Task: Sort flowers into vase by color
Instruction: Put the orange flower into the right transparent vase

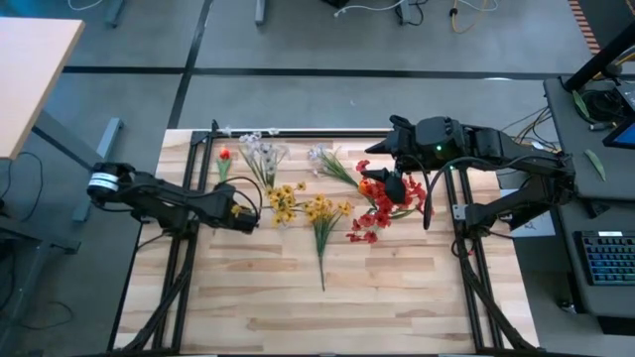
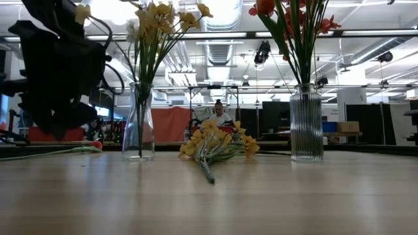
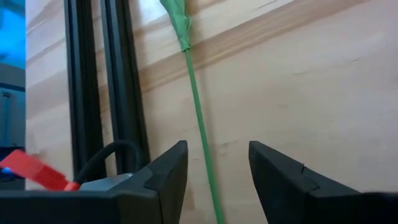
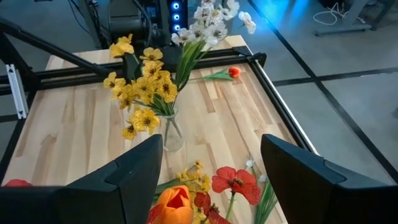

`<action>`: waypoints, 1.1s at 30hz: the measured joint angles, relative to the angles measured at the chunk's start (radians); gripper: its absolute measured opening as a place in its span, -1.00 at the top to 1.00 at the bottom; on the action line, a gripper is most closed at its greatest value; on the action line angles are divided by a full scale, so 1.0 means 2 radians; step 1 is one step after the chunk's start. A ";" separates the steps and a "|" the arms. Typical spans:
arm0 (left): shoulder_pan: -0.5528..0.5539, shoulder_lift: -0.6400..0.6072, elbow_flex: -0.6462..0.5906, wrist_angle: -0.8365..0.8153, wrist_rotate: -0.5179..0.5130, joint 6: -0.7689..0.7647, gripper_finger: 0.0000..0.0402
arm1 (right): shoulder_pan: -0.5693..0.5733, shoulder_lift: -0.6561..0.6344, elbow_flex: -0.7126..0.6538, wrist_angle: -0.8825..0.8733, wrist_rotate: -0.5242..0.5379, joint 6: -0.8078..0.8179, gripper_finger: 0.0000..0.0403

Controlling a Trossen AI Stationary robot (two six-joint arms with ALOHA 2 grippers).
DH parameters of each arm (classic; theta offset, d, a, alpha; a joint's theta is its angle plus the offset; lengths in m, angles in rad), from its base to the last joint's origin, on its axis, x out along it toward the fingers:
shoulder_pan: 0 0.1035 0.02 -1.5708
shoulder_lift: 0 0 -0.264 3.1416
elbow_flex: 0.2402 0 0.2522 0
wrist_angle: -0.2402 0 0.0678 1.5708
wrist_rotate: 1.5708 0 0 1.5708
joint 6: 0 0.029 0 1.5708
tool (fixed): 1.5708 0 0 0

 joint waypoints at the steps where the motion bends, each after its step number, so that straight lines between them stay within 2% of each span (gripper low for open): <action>1: 0.003 0.001 -0.005 0.010 -0.003 0.001 0.23 | 0.000 0.000 0.000 0.000 0.000 0.000 -0.32; 5: 0.021 0.006 -0.034 0.058 -0.006 0.010 0.28 | 0.000 0.000 0.000 0.000 0.000 0.001 -0.32; 15: 0.070 0.005 -0.061 0.085 -0.009 0.047 0.45 | 0.000 0.000 0.000 0.003 0.000 0.001 -0.32; 22: 0.085 0.008 -0.073 0.145 -0.013 0.081 0.70 | 0.000 0.000 0.000 0.004 0.000 0.000 -0.32; 28: 0.093 0.007 -0.080 0.153 -0.020 0.081 0.95 | 0.000 0.000 0.000 0.004 0.000 0.001 -0.32; 33: 0.093 0.006 -0.078 0.151 -0.021 0.088 1.00 | 0.000 0.000 0.000 0.004 0.000 0.001 -0.32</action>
